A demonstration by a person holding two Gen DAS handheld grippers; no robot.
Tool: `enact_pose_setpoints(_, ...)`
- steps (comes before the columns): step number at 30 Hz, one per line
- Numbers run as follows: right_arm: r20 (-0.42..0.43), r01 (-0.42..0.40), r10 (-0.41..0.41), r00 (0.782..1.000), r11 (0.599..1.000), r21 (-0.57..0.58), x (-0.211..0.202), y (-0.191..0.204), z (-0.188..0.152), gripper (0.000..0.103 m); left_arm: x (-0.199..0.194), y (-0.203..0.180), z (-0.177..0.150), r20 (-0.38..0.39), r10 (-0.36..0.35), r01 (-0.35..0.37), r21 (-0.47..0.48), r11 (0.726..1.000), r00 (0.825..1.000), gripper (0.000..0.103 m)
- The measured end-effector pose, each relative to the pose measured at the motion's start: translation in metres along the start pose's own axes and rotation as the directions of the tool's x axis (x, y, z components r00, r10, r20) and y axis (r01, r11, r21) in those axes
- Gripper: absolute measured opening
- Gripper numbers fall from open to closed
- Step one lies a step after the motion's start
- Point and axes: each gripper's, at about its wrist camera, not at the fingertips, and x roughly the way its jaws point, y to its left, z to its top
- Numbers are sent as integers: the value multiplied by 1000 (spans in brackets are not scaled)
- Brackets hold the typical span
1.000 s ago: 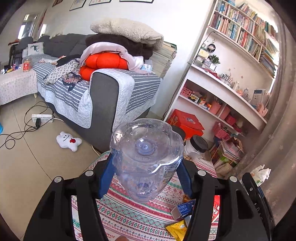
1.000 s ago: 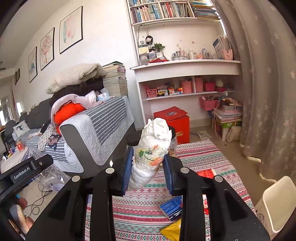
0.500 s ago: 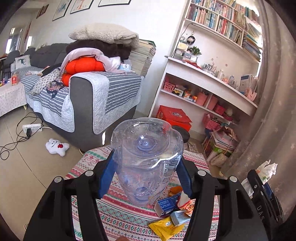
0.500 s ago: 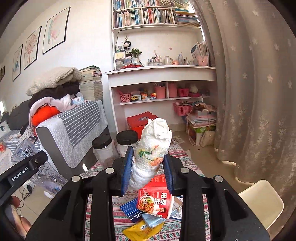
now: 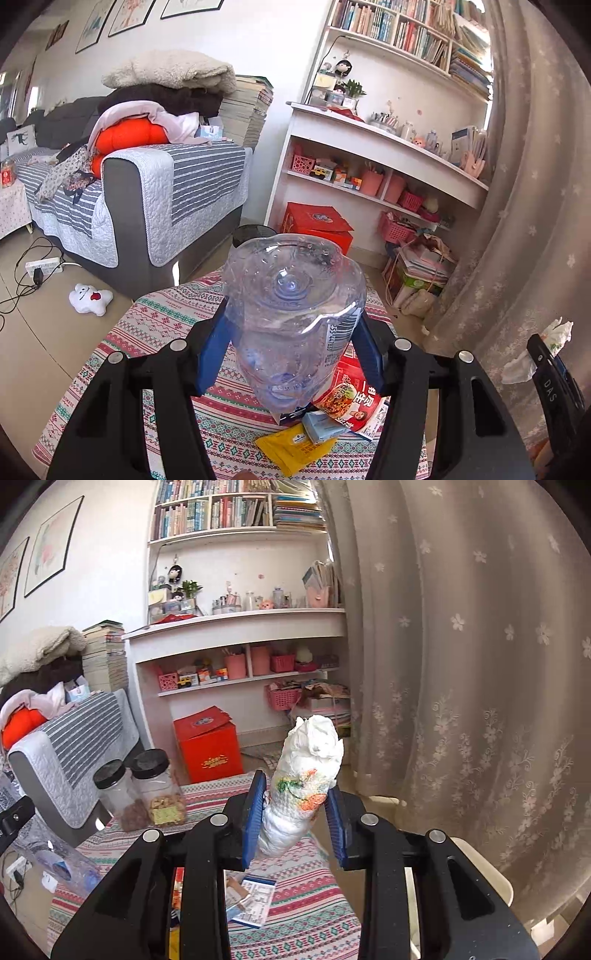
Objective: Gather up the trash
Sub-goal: 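Carry the tissue over the white bin and open the right gripper while the left carries the bottle, then lower the clear bottle into the white bin and open the left gripper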
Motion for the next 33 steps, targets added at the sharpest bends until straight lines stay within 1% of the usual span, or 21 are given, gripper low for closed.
enact_pose_setpoints(4, -22, 102, -101, 995, 994, 33, 10, -43, 1, 30, 1, -15, -6, -1, -20, 20, 17, 1000, 1000, 60)
enact_pose_setpoints(6, -55, 153, -149, 987, 986, 71, 20, -70, -2, 30, 2, -24, -9, -5, -29, 29, 29, 999, 1000, 60)
enact_pose_setpoints(9, -115, 244, -234, 965, 966, 84, 33, -104, -9, 31, 3, -36, -14, -10, -44, 45, 47, 998, 999, 60)
enact_pose_setpoints(11, -168, 297, -280, 945, 950, 92, 41, -124, -13, 35, 3, -43, -17, -12, -54, 54, 61, 997, 998, 60)
enact_pose_setpoints(12, -179, 316, -294, 939, 943, 108, 41, -133, -14, 48, 3, -48, -19, -13, -58, 59, 68, 996, 998, 60)
enact_pose_setpoints(13, -188, 333, -308, 933, 935, 122, 40, -141, -15, 67, 3, -52, -21, -15, -63, 64, 75, 995, 998, 60)
enact_pose_setpoints(15, -178, 362, -335, 925, 920, 149, 34, -155, -15, 81, 4, -61, -24, -21, -74, 76, 89, 993, 997, 60)
enact_pose_setpoints(17, -154, 381, -358, 921, 910, 161, 27, -166, -13, 88, 5, -71, -28, -32, -94, 97, 100, 990, 995, 60)
enact_pose_setpoints(18, -142, 392, -372, 917, 905, 165, 24, -171, -12, 95, 5, -77, -30, -35, -106, 110, 109, 988, 994, 60)
enact_pose_setpoints(19, -129, 408, -390, 912, 897, 171, 20, -176, -10, 97, 5, -83, -31, -34, -118, 121, 120, 985, 992, 60)
enact_pose_setpoints(20, -117, 425, -410, 905, 888, 178, 17, -182, -9, 96, 3, -90, -33, -30, -131, 134, 132, 982, 991, 60)
enact_pose_setpoints(23, -116, 438, -423, 899, 875, 205, 11, -200, -4, 96, 1, -116, -39, -43, -177, 182, 152, 971, 983, 60)
enact_pose_setpoints(26, -114, 452, -438, 892, 857, 247, 4, -219, 0, 96, 3, -148, -47, -102, -249, 263, 151, 953, 963, 60)
enact_pose_setpoints(28, -109, 463, -451, 886, 843, 273, -1, -232, 2, 96, 3, -174, -52, -140, -297, 316, 146, 937, 945, 60)
enact_pose_setpoints(33, -112, 481, -474, 874, 804, 350, -13, -266, 6, 96, -2, -252, -65, -223, -425, 459, 132, 879, 877, 60)
